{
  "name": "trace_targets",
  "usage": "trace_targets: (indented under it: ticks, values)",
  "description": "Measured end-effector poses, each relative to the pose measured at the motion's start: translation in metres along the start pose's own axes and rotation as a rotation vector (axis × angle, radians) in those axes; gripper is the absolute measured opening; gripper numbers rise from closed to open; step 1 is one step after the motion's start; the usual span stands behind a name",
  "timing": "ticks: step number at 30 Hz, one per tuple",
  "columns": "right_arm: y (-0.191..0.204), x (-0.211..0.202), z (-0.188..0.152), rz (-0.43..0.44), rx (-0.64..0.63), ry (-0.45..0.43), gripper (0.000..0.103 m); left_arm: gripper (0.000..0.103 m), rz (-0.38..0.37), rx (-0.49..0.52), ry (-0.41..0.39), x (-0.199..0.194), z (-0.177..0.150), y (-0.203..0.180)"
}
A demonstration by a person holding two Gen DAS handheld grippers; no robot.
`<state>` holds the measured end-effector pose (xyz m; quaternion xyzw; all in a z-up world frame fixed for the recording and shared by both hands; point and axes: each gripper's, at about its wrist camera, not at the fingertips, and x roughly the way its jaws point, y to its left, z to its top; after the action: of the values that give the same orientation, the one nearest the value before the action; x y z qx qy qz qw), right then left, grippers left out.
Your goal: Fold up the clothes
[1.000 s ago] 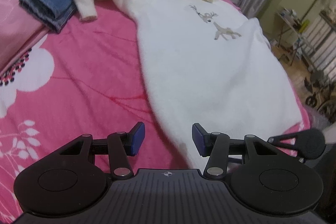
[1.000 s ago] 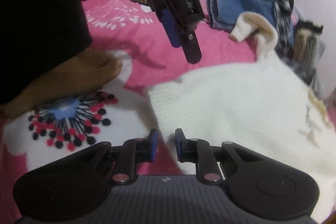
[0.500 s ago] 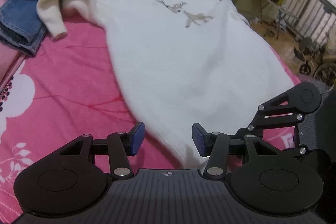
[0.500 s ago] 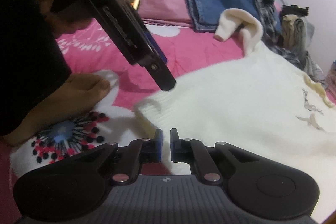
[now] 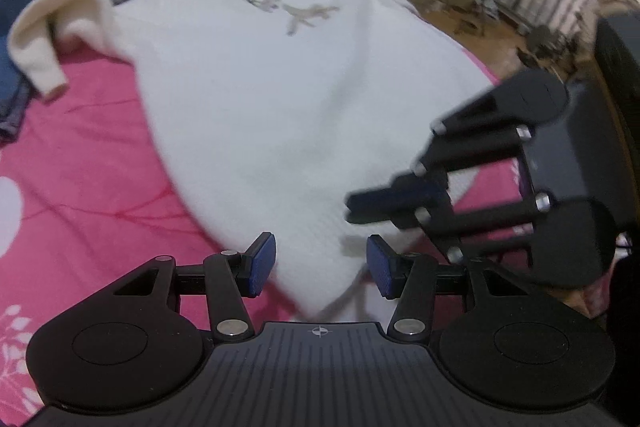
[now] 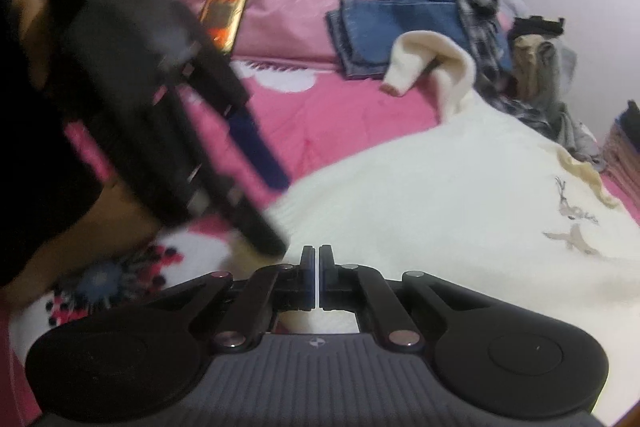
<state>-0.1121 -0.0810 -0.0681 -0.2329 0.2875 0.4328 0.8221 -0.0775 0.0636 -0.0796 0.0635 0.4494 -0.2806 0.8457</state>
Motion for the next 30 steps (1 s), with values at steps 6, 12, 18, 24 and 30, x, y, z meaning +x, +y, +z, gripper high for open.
trace_targets:
  ticks: [6, 12, 18, 24, 30]
  values:
    - [-0.017, -0.001, 0.002, 0.032, 0.115, -0.013, 0.0, 0.05, 0.077, 0.113, -0.024, 0.008, 0.002, -0.01]
    - [-0.021, -0.004, 0.002, 0.037, 0.136, -0.025, 0.0, 0.05, 0.147, 0.316, -0.06, 0.011, 0.001, -0.033]
    - [-0.03, -0.007, 0.0, 0.033, 0.156, -0.015, 0.001, 0.05, 0.108, 0.403, -0.061, 0.006, -0.008, -0.045]
    - [-0.025, -0.015, -0.018, 0.067, 0.087, 0.073, 0.01, 0.05, 0.108, 0.51, 0.006, 0.008, -0.027, -0.056]
    - [0.006, -0.01, -0.03, 0.069, -0.083, 0.117, 0.029, 0.05, 0.143, 0.543, 0.012, 0.014, -0.03, -0.06]
